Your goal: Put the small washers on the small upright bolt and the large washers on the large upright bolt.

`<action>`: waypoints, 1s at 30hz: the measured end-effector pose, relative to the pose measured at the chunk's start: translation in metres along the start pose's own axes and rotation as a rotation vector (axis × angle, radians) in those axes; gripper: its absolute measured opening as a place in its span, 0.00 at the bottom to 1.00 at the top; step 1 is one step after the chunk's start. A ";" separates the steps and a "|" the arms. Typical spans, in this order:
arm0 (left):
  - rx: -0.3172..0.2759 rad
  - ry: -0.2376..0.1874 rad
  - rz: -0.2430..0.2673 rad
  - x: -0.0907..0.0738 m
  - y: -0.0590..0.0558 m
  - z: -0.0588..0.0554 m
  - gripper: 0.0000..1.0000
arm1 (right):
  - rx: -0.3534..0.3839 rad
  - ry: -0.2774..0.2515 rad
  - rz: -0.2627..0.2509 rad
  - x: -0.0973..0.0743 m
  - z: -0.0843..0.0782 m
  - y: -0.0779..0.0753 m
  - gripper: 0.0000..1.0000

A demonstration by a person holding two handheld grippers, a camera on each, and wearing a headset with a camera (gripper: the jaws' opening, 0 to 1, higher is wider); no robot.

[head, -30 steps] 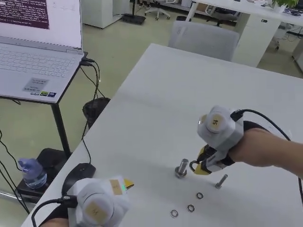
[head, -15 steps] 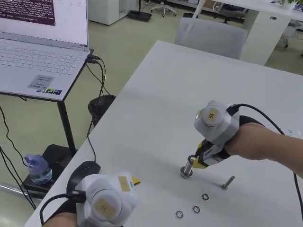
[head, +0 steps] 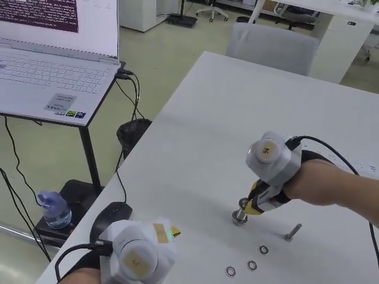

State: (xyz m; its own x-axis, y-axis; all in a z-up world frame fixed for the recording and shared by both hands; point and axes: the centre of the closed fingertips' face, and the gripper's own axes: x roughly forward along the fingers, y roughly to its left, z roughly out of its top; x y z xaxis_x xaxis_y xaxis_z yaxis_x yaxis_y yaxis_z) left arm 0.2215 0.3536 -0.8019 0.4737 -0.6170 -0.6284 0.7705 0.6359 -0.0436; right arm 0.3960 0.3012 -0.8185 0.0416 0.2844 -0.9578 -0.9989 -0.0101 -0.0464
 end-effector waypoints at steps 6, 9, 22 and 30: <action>-0.001 -0.010 0.003 -0.002 0.002 0.007 0.86 | -0.002 0.010 0.006 0.007 -0.002 0.001 0.21; 0.004 -0.014 0.005 -0.001 0.003 0.008 0.86 | 0.001 0.013 0.011 0.011 -0.004 0.001 0.22; -0.006 -0.001 -0.001 0.005 0.005 0.003 0.85 | 0.001 0.033 0.020 0.033 -0.009 0.000 0.22; -0.004 0.012 -0.008 0.006 0.005 0.001 0.83 | 0.009 0.037 0.024 0.041 -0.013 0.001 0.22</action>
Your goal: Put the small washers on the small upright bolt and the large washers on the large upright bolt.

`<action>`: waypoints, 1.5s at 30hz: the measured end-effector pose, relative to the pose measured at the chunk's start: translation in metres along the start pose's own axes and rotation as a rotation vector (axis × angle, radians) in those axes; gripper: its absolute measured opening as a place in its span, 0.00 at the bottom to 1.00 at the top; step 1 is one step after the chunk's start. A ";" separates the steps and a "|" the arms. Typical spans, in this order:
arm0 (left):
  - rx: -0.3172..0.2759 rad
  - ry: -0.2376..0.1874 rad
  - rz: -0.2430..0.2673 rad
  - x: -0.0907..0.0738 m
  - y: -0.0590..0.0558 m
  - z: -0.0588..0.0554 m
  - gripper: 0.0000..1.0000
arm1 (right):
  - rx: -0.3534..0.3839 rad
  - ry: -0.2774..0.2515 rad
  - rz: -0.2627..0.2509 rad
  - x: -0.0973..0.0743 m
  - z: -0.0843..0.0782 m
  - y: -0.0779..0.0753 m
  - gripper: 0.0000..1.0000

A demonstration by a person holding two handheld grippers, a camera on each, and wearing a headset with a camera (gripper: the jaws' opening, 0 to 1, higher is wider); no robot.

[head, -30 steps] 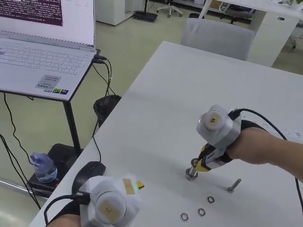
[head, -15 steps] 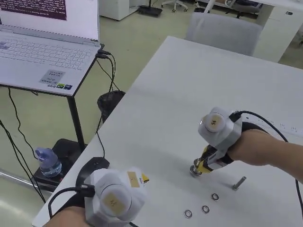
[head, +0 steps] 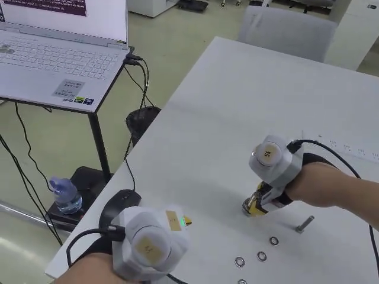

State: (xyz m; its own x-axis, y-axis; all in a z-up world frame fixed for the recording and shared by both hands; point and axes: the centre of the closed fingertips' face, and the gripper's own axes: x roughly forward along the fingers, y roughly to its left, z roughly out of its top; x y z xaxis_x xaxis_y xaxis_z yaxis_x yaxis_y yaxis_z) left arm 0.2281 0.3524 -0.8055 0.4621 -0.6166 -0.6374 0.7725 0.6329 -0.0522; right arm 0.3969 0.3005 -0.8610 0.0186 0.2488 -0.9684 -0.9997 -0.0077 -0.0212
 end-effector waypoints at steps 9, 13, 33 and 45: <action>-0.006 0.008 -0.005 0.002 -0.003 -0.003 0.82 | 0.013 0.000 -0.001 0.006 -0.002 0.000 0.22; -0.007 0.009 -0.005 0.002 -0.003 -0.003 0.82 | 0.016 0.000 -0.002 0.007 -0.002 -0.001 0.22; 0.001 0.005 -0.020 0.004 -0.009 0.000 0.80 | 0.020 0.009 0.000 0.006 -0.004 0.001 0.24; 0.008 0.004 -0.017 0.002 -0.007 0.002 0.80 | 0.015 -0.017 -0.006 0.002 -0.002 -0.001 0.34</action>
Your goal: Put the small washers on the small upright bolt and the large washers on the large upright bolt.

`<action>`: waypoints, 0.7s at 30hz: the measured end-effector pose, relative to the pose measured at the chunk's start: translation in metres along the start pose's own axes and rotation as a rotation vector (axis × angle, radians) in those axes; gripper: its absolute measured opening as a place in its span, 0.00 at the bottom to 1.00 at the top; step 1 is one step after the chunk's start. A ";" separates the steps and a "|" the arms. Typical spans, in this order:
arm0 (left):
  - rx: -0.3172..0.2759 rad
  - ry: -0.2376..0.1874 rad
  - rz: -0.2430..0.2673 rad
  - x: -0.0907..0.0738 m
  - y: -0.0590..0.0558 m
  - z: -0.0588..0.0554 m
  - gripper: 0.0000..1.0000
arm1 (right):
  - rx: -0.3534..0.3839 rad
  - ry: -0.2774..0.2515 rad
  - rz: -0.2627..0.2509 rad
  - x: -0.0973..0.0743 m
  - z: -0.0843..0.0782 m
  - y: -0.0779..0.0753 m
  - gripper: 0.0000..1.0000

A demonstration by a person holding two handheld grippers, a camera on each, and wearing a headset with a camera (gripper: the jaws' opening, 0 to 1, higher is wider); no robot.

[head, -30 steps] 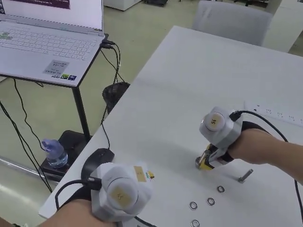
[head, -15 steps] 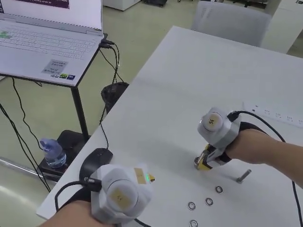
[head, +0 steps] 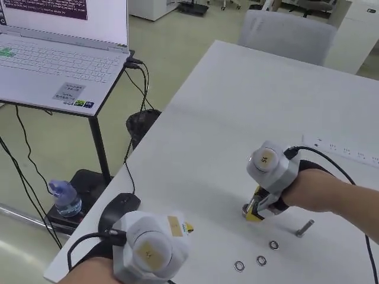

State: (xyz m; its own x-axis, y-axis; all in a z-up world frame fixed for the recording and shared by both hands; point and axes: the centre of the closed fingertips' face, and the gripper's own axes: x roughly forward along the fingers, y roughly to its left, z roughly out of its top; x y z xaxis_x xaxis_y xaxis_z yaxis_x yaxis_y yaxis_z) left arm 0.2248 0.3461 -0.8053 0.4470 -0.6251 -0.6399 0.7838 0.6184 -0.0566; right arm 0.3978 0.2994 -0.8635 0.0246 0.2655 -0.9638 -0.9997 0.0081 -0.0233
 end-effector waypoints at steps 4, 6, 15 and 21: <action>0.003 0.003 -0.002 0.000 0.000 0.000 0.80 | -0.005 -0.009 0.000 -0.004 0.000 0.000 0.35; 0.002 0.000 -0.001 0.000 0.000 0.001 0.80 | -0.018 -0.008 -0.004 -0.007 -0.001 0.001 0.36; 0.009 0.001 0.001 -0.003 0.000 0.003 0.80 | -0.019 -0.017 -0.014 -0.021 -0.004 0.008 0.36; 0.015 0.005 0.001 -0.004 -0.001 0.002 0.80 | -0.023 -0.023 -0.012 -0.028 -0.005 0.018 0.36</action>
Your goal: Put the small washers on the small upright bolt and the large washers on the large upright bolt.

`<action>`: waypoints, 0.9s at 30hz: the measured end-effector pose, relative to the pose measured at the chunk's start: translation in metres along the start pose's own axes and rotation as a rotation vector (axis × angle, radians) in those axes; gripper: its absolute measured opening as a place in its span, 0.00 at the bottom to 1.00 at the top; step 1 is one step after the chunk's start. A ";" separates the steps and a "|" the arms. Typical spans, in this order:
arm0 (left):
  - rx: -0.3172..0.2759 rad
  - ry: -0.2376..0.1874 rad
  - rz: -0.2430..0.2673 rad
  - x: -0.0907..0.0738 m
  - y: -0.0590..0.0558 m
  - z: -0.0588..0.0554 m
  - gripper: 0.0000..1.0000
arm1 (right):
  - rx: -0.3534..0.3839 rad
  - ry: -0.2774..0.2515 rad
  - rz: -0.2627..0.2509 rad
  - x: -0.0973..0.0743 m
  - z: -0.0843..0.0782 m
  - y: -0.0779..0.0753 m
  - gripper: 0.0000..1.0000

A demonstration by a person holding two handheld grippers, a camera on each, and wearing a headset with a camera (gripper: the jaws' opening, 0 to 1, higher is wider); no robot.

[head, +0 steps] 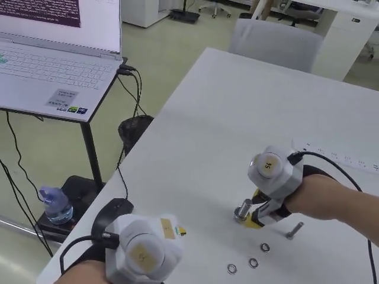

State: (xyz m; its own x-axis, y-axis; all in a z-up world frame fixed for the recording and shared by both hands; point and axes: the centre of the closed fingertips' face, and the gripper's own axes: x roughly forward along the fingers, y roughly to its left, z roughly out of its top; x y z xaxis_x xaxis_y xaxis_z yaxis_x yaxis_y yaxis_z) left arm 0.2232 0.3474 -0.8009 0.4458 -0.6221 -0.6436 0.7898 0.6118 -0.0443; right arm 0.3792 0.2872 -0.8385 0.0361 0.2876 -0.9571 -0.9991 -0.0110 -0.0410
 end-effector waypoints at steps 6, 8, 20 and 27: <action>0.003 -0.003 0.001 -0.002 -0.001 0.000 0.79 | -0.029 0.001 0.006 -0.005 -0.001 0.013 0.35; 0.008 -0.002 0.002 -0.002 -0.001 0.000 0.79 | -0.032 -0.006 0.010 -0.007 0.000 0.018 0.35; 0.012 0.000 0.009 -0.007 0.001 0.001 0.79 | -0.059 -0.038 0.024 -0.013 0.010 0.046 0.35; 0.016 -0.002 0.010 -0.009 0.000 0.002 0.81 | -0.060 -0.054 0.038 -0.013 0.013 0.065 0.35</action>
State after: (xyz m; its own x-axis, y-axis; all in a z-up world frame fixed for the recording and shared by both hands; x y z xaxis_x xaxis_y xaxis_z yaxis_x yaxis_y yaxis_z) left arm 0.2201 0.3522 -0.7933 0.4548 -0.6172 -0.6421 0.7921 0.6099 -0.0252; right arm 0.3134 0.2952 -0.8249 -0.0052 0.3375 -0.9413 -0.9965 -0.0802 -0.0232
